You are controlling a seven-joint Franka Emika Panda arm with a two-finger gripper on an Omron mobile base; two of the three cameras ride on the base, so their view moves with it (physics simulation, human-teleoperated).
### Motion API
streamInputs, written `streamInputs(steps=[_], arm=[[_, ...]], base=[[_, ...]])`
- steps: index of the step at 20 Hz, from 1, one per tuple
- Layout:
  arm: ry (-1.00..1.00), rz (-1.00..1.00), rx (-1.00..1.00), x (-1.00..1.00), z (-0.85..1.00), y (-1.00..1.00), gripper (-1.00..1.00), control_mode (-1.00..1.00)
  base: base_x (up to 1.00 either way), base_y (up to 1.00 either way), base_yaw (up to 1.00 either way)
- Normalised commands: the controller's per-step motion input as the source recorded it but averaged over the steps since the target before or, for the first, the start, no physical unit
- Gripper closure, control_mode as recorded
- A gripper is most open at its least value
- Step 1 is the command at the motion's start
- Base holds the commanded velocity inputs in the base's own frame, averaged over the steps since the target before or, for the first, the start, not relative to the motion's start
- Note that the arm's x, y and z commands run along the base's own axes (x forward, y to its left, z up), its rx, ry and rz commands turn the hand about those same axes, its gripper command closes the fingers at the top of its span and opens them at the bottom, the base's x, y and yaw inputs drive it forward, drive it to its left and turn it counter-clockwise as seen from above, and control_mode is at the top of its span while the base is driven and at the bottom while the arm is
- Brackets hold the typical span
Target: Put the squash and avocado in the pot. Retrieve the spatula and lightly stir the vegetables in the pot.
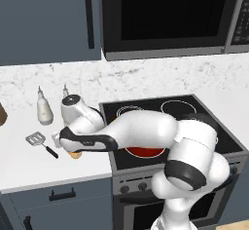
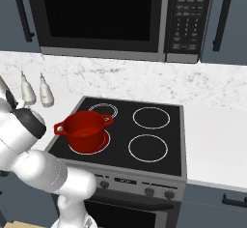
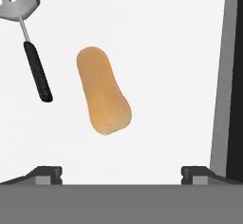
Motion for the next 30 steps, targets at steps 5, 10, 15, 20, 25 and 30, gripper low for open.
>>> streamInputs(steps=[5, 10, 15, 20, 25, 30], arm=[[0.11, -0.05, 0.0, 0.07, -0.28, 0.25, -1.0, -1.0], [0.02, -0.01, 0.0, 0.21, -0.22, 0.0, -1.0, -1.0], [0.0, 0.0, 0.0, 0.22, -0.36, 0.0, -1.0, -1.0], [0.0, -0.01, 0.0, 0.19, -0.25, 0.0, -1.0, -1.0], [0.0, 0.0, 0.0, 0.07, -0.19, 0.0, -1.0, -1.0], [0.02, 0.0, 0.0, 0.0, -0.14, 0.0, -1.0, -1.0]], base=[[0.0, 0.0, 0.0], [0.0, 0.0, 0.0], [0.0, 0.0, 0.0], [0.0, 0.0, 0.0], [0.0, 0.0, 0.0], [0.0, 0.0, 0.0]])
